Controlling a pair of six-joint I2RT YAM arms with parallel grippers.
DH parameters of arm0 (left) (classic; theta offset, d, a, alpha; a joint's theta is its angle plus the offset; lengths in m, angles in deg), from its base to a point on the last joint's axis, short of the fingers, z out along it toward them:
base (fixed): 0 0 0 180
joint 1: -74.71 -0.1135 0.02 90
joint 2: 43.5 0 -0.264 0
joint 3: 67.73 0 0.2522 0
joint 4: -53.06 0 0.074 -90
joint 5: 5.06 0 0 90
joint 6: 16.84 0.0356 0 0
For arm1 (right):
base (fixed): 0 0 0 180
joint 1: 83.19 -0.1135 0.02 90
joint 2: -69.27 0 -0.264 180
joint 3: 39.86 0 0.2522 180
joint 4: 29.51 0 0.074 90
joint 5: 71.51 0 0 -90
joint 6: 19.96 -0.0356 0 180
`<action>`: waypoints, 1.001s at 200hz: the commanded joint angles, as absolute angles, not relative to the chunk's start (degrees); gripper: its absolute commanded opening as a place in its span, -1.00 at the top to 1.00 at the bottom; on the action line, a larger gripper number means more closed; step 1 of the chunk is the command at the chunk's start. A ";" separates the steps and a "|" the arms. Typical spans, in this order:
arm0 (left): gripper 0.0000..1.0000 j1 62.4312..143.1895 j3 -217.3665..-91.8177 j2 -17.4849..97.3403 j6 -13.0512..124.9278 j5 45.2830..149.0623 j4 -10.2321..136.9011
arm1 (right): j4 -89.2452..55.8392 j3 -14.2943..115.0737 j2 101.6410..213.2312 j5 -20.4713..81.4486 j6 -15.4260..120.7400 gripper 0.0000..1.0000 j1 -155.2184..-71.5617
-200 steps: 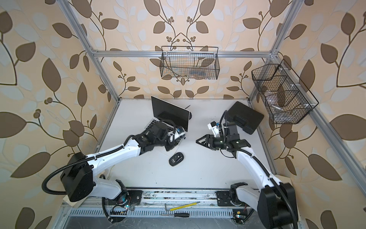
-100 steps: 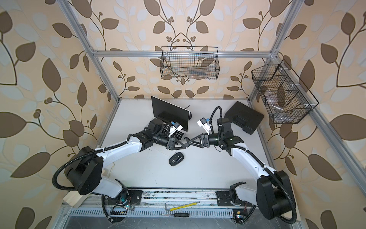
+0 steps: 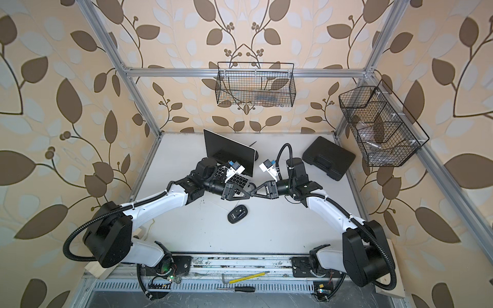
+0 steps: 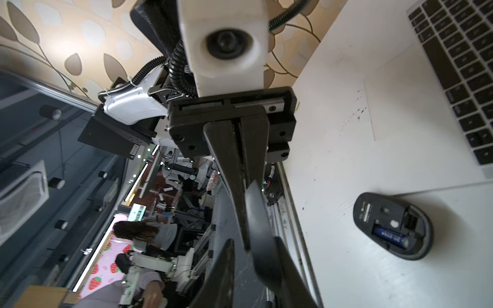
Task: Insert the wireless mouse receiver into the laptop
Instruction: Pick up the lid from the center of the board, then pick up the mouse from the center of the board.
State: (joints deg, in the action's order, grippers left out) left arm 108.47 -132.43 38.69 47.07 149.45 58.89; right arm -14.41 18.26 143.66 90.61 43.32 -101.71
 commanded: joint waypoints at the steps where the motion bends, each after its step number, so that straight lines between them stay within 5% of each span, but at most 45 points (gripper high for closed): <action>1: 1.00 108.40 -132.02 36.69 48.34 149.11 59.65 | -14.01 18.81 143.44 92.17 43.76 1.00 -101.93; 7: 0.89 108.38 -131.83 36.23 49.78 148.26 61.47 | -14.01 18.73 143.39 91.93 43.67 1.00 -101.93; 15: 0.50 108.39 -131.40 35.32 52.63 146.33 64.32 | -13.99 18.59 143.32 91.65 43.70 1.00 -101.73; 25: -0.40 108.42 -130.34 33.30 58.09 141.30 69.64 | -14.04 18.27 143.11 91.12 43.76 1.00 -101.24; 36: -0.96 108.78 -127.25 29.60 63.52 131.07 74.20 | -13.19 17.75 142.92 88.86 43.84 1.00 -100.09; 63: -0.98 121.69 -114.50 15.86 74.49 89.35 74.12 | -5.99 17.14 144.40 81.99 49.09 1.00 -98.60; 83: -0.98 130.96 -109.03 13.24 77.23 70.24 68.70 | -2.83 18.42 149.31 81.15 52.02 1.00 -100.28; 136: -0.98 135.14 -116.80 26.54 77.51 64.77 73.73 | 8.50 25.49 161.11 78.78 63.78 1.00 -104.11; 200: -0.98 135.27 -116.09 35.56 72.34 67.04 69.01 | 7.09 24.71 160.26 82.40 63.91 1.00 -102.88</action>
State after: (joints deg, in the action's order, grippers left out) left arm 134.79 -117.39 33.88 75.40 68.34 71.83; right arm 5.68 24.20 161.63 80.03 61.16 -103.68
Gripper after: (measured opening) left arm 0.988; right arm 0.052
